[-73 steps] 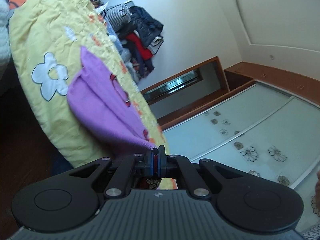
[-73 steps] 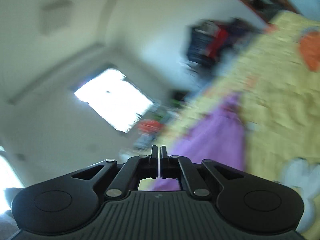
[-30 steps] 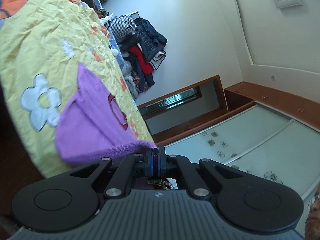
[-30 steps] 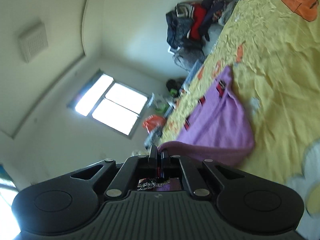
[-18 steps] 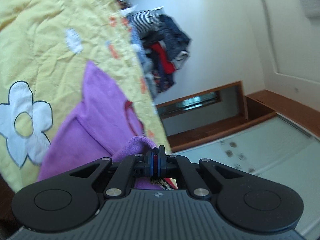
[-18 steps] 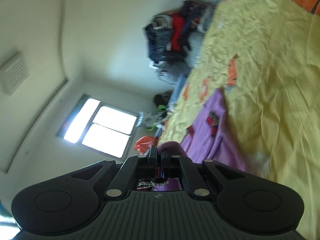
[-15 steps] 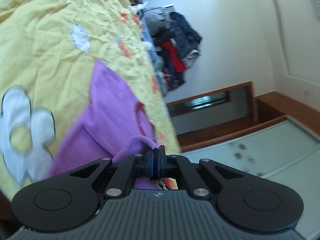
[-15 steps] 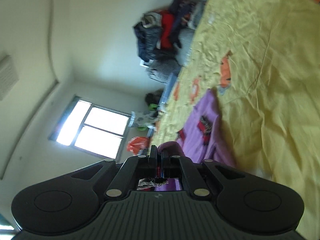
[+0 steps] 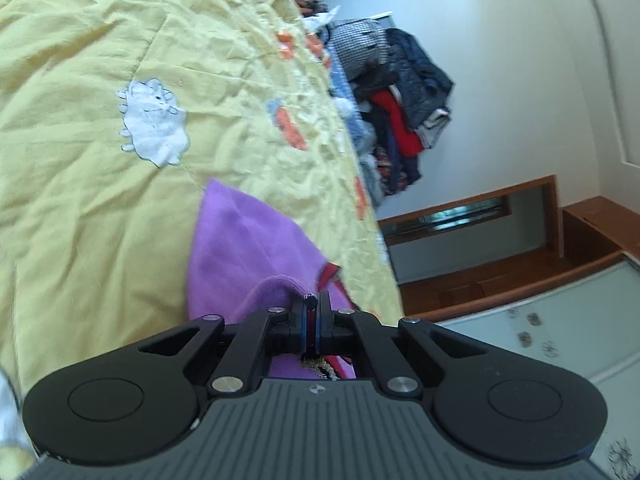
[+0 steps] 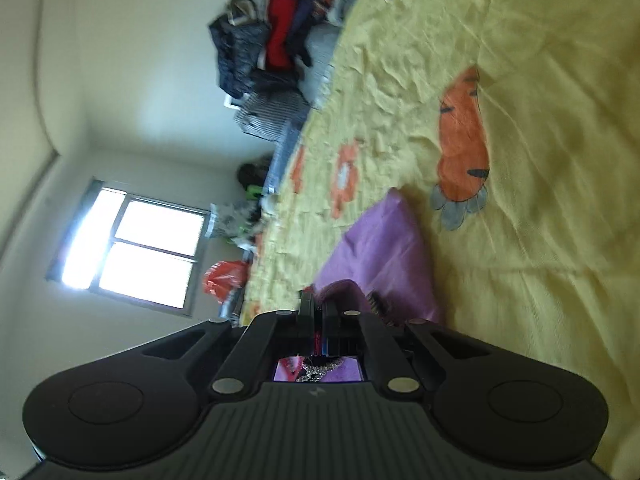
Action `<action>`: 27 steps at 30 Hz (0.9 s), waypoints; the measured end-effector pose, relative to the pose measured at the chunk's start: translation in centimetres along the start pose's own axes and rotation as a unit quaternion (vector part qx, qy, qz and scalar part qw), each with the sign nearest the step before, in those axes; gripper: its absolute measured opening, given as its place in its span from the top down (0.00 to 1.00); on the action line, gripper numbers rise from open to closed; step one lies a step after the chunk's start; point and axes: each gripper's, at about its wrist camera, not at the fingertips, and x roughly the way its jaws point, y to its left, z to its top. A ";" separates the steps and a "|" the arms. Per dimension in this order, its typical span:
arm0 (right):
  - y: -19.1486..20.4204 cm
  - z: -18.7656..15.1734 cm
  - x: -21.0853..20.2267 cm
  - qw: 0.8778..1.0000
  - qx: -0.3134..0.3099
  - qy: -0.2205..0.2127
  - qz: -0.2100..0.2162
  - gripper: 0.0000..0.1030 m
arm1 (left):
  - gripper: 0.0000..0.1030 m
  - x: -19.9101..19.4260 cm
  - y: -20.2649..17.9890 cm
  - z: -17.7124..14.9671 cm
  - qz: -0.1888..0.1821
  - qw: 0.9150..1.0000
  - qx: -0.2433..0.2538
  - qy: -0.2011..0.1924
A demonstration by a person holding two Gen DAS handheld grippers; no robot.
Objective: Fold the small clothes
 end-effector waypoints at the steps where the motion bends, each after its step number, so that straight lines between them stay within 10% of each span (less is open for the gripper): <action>1: -0.1 0.2 0.6 1.000 -0.004 0.002 -0.007 0.97 | 0.97 0.5 0.2 0.3 0.000 1.000 -0.003 0.002; 15: 1.1 2.8 5.8 0.996 -0.034 0.056 -0.063 0.94 | 0.96 4.6 3.1 2.7 0.044 0.998 -0.031 0.018; 19: 3.9 2.7 5.3 0.989 -0.107 0.050 -0.089 0.91 | 0.81 4.4 3.1 3.9 0.050 0.998 -0.023 0.013; 27: 10.2 -1.0 2.7 0.930 -0.347 0.060 -0.106 0.89 | 0.54 1.5 -5.2 -0.2 0.056 0.979 0.197 0.012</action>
